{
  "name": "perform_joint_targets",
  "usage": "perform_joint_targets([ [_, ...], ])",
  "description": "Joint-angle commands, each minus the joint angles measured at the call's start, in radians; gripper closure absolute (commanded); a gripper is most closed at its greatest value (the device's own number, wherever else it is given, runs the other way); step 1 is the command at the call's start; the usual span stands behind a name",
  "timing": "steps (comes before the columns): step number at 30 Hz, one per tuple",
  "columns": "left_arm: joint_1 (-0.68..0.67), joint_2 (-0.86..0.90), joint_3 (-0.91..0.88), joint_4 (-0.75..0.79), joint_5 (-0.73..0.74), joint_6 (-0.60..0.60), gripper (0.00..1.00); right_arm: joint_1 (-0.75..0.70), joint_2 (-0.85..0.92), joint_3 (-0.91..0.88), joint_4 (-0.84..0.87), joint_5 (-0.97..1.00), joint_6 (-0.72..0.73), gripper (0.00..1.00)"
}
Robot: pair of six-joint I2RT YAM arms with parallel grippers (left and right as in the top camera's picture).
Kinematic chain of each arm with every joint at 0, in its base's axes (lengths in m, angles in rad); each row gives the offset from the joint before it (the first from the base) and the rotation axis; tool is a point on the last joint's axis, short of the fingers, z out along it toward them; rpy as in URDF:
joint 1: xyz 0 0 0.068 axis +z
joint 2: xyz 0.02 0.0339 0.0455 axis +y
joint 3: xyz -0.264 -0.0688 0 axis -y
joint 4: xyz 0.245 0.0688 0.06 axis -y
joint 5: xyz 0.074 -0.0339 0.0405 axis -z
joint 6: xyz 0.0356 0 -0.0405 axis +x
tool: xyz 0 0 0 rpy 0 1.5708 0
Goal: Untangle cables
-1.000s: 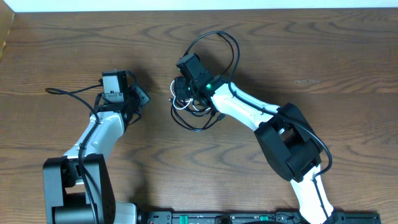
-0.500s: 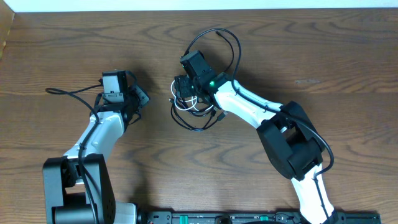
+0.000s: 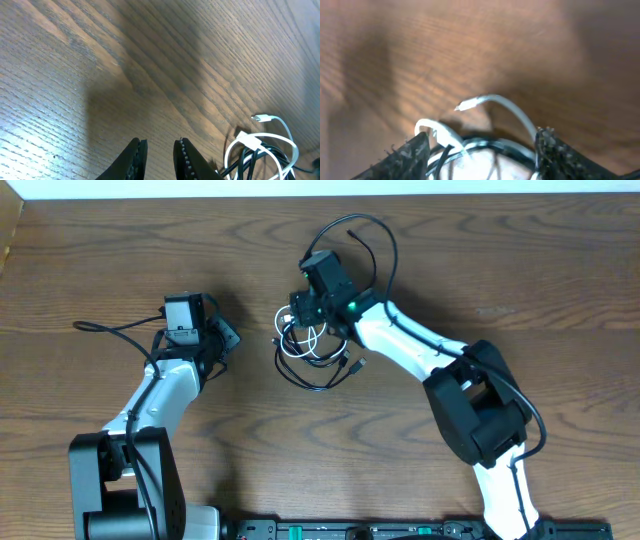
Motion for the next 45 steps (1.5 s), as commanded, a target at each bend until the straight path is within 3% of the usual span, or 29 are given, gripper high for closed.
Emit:
perform_joint_targets([
  [1,0.000,-0.013,0.021,-0.002,-0.012,-0.001,0.77,0.003,0.018,0.004,0.014,0.009,-0.016,0.41],
  [5,0.000,-0.013,0.021,-0.002,-0.012,-0.001,0.77,0.003,0.022,0.004,0.024,-0.034,-0.016,0.55],
  [12,0.000,-0.013,0.021,-0.002,-0.012,-0.001,0.76,0.003,0.031,0.003,0.029,-0.103,-0.016,0.50],
  [18,0.000,-0.013,0.021,-0.002,-0.012,-0.001,0.76,-0.012,0.090,0.003,0.081,-0.160,-0.014,0.54],
  [23,0.000,-0.013,0.021,-0.002,-0.012,-0.001,0.76,-0.037,0.101,0.003,0.126,-0.355,-0.015,0.82],
  [27,0.000,-0.013,0.021,-0.002,-0.012,-0.002,0.76,-0.058,0.096,0.003,0.147,-0.542,-0.014,0.95],
  [37,0.000,-0.013,0.021,-0.002,-0.012,-0.002,0.76,-0.064,0.094,0.003,0.069,-0.622,-0.016,0.99],
  [45,0.000,-0.013,0.021,-0.001,0.000,-0.002,0.75,-0.055,0.068,0.004,0.066,-0.509,-0.020,0.99],
])
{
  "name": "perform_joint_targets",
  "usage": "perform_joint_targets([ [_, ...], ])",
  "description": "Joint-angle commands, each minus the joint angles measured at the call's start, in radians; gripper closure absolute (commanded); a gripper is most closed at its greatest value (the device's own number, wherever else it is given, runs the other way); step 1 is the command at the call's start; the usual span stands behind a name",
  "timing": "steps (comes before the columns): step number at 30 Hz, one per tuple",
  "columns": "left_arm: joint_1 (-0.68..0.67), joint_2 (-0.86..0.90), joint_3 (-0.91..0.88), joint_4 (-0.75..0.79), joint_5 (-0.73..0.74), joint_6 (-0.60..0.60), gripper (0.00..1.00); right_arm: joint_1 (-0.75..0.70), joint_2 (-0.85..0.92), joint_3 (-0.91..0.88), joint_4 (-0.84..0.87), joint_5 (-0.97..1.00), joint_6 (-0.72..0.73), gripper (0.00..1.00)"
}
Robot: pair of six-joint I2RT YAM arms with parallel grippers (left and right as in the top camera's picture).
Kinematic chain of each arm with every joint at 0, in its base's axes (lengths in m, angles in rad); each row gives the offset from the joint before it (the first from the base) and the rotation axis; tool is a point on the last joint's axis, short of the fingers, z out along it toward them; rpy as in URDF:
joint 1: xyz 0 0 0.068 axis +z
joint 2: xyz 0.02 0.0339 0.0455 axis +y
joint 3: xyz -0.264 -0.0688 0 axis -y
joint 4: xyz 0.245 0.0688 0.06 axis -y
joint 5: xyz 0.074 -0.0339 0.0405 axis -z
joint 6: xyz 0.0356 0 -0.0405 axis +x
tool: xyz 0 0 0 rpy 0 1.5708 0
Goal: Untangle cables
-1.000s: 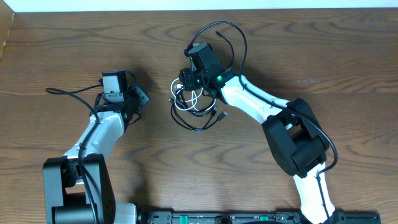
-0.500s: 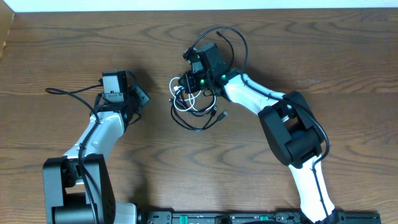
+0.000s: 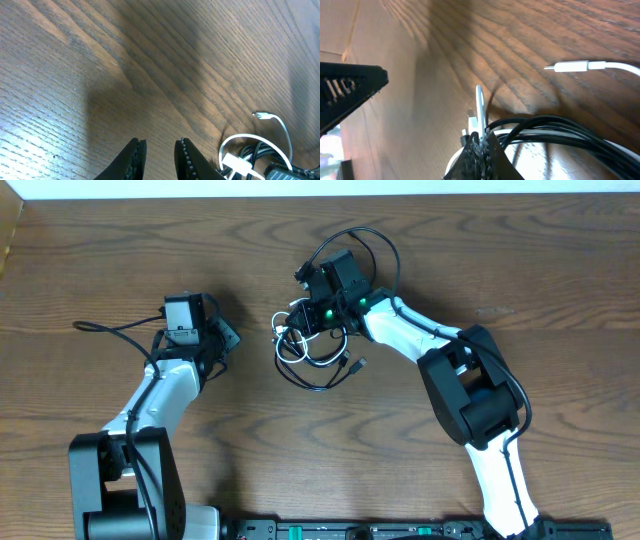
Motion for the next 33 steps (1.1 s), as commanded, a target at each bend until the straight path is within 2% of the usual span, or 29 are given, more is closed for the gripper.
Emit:
perform_joint_targets([
  [1,0.000,-0.013,0.021,0.002,0.013,-0.002,0.73,0.015,-0.039,0.004,-0.007,0.106,-0.010,0.99],
  [3,0.000,-0.013,0.021,0.008,0.037,-0.001,0.72,0.020,-0.045,0.004,0.004,0.165,-0.009,0.99],
  [10,0.000,-0.013,0.021,0.010,0.042,-0.001,0.72,0.010,-0.073,0.004,0.076,0.159,-0.005,0.99],
  [19,0.000,-0.013,0.021,0.013,0.043,-0.001,0.72,0.003,-0.109,0.005,0.078,0.089,-0.006,0.99],
  [23,0.000,-0.013,0.021,0.017,0.046,-0.001,0.70,0.006,-0.178,0.004,0.066,0.109,-0.059,0.99],
  [26,0.001,-0.013,0.021,0.042,0.126,0.026,0.66,0.016,-0.238,0.004,0.037,0.148,-0.100,0.99],
  [30,0.001,-0.013,0.021,0.097,0.277,0.127,0.59,0.018,-0.317,0.004,-0.020,0.182,-0.156,0.99],
  [33,0.001,-0.013,0.021,0.099,0.287,0.135,0.59,0.018,-0.378,0.005,-0.066,0.216,-0.198,0.99],
])
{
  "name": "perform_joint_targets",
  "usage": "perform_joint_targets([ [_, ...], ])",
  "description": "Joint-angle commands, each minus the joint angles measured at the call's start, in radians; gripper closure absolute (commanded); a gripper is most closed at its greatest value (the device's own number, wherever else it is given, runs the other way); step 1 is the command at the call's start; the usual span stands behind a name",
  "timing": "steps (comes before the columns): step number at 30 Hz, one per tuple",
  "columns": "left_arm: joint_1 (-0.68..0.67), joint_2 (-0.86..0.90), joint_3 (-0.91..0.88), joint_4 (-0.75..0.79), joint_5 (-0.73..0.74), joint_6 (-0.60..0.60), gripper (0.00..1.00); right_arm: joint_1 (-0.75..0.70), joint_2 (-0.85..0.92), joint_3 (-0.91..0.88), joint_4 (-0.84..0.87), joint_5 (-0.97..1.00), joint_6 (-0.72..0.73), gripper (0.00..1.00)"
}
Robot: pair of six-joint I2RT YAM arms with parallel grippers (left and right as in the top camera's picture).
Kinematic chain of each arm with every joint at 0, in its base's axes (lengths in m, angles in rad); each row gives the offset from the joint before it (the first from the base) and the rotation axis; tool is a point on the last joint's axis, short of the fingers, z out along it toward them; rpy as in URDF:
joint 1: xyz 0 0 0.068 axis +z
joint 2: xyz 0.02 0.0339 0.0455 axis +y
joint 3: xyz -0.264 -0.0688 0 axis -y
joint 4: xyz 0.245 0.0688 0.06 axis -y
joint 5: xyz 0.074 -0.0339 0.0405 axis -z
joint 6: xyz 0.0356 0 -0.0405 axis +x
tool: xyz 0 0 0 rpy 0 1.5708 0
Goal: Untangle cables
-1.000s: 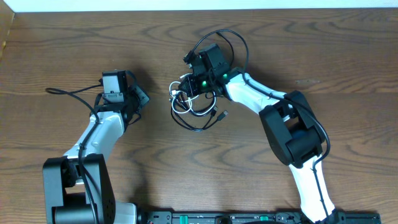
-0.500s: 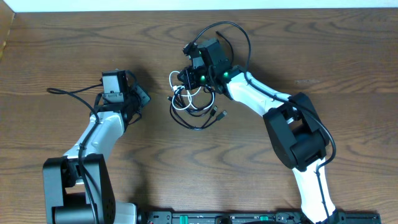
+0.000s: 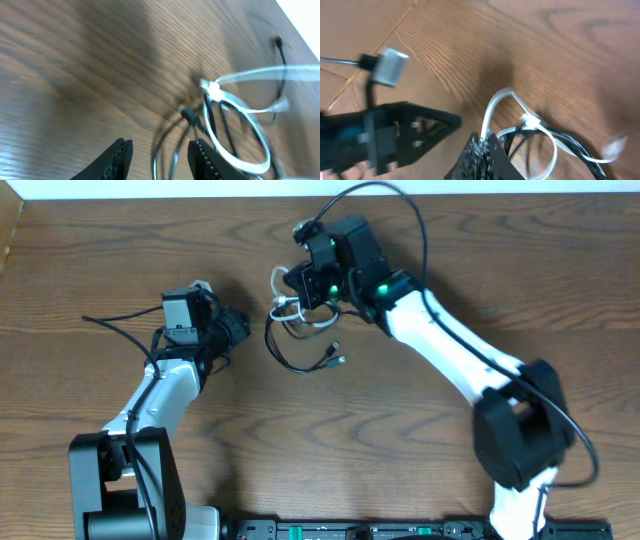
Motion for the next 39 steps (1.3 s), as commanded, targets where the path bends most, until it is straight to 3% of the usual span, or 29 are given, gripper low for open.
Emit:
perform_joint_targets([
  [1,0.001,-0.013,0.021,0.003,0.074,0.053,0.59,0.010,-0.083,0.004,-0.029,0.058,-0.085,0.99],
  [16,0.001,-0.013,0.021,0.003,0.075,0.053,0.56,0.070,-0.288,0.004,-0.119,0.481,-0.128,0.99],
  [24,0.001,-0.013,0.021,0.003,0.092,0.060,0.47,0.075,-0.270,0.004,-0.199,0.491,-0.128,0.99],
  [26,0.001,-0.013,0.021,0.003,0.092,0.060,0.46,0.073,-0.254,0.004,-0.224,0.496,-0.127,0.89],
  [28,0.001,-0.013,0.021,0.002,0.092,0.060,0.46,0.060,-0.238,0.004,-0.248,0.502,-0.119,0.69],
  [30,0.001,-0.013,0.021,0.002,0.089,0.060,0.46,0.035,-0.219,0.004,-0.267,0.501,-0.093,0.60],
  [35,0.001,-0.013,0.021,-0.001,0.089,0.060,0.46,-0.035,-0.148,0.004,-0.291,0.427,-0.060,0.45],
  [39,0.000,-0.013,0.021,-0.001,0.089,0.060,0.46,-0.101,-0.080,0.004,-0.286,0.260,-0.060,0.39],
])
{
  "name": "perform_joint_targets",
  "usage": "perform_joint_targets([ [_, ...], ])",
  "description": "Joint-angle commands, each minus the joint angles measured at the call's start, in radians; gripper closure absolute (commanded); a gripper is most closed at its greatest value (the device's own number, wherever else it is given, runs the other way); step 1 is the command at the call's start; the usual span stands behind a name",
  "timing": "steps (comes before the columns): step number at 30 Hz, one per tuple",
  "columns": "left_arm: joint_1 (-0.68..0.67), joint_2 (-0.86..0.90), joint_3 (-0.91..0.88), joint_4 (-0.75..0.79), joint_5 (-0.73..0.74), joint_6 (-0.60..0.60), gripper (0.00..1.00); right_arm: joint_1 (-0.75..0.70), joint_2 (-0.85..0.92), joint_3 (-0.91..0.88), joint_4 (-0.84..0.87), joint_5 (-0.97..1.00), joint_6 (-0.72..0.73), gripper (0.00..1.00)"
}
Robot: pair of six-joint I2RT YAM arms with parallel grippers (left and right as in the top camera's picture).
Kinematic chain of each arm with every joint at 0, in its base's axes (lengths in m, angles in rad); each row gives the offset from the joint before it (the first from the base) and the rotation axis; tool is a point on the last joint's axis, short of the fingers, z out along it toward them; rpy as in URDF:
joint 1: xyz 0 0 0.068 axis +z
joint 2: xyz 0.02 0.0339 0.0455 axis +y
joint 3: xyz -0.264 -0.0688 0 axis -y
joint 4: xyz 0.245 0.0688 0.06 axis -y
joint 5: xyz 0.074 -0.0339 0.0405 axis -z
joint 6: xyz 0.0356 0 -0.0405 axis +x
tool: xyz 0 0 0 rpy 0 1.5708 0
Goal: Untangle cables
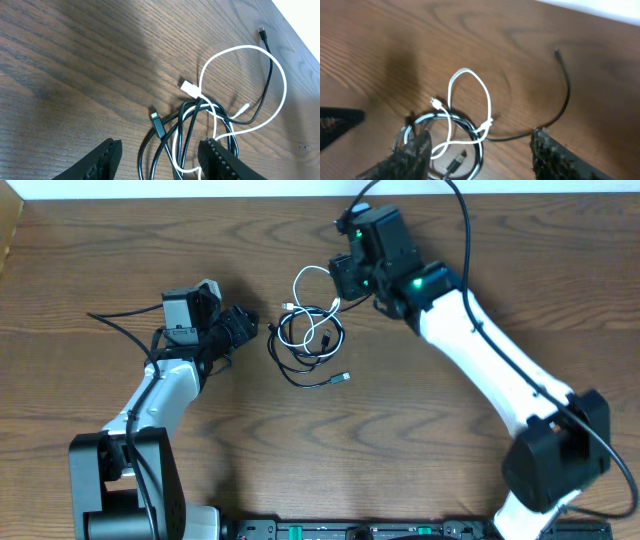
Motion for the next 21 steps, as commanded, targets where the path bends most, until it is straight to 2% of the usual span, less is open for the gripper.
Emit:
perform_joint_targets([
  [1,0.001,-0.013,0.021,0.001,0.013,0.010,0.46,-0.058,0.059,0.003,0.011,-0.182,0.011,0.36],
  [4,0.000,-0.013,0.021,0.001,0.013,0.010,0.46,-0.116,0.121,0.003,0.064,-0.360,0.000,0.29],
  [13,0.001,-0.013,0.021,0.001,0.013,0.010,0.45,-0.196,0.327,0.003,0.290,-0.766,0.001,0.23],
  [18,0.000,-0.013,0.021,0.001,0.013,0.010,0.45,-0.171,0.406,0.003,0.377,-0.825,0.028,0.23],
  [21,0.000,-0.013,0.021,0.001,0.013,0.010,0.45,-0.146,0.433,0.003,0.417,-0.881,0.031,0.28],
])
